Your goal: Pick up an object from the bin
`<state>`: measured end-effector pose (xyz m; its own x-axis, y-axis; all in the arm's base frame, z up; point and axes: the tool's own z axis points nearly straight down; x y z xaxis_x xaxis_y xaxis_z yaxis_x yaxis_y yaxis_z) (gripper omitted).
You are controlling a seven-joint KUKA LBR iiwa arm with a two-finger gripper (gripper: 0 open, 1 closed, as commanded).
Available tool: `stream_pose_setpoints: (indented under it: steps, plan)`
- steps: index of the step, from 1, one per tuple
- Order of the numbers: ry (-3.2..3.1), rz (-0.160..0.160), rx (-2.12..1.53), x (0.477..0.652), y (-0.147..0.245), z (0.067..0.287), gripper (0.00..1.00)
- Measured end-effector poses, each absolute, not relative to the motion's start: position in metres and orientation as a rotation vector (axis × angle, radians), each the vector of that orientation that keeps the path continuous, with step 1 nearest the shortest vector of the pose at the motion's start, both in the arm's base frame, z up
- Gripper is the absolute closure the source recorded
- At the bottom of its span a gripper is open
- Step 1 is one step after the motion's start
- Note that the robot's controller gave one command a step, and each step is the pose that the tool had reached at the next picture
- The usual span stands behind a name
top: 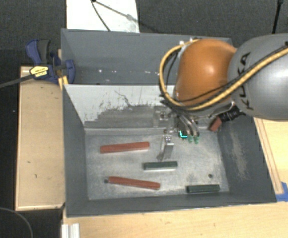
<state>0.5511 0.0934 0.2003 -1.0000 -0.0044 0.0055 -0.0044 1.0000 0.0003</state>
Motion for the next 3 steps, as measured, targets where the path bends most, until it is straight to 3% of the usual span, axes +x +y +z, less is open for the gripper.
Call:
stream_pose_setpoints:
  steps: [1,2,3]
  plan:
    - [-3.133,-0.001,-0.171,0.5663,0.084,0.0666,0.0]
    - [-3.143,-0.005,-0.178,0.5689,0.0847,0.074,1.0]
    - [-3.141,-0.003,-0.181,0.5689,0.0839,0.0718,0.0]
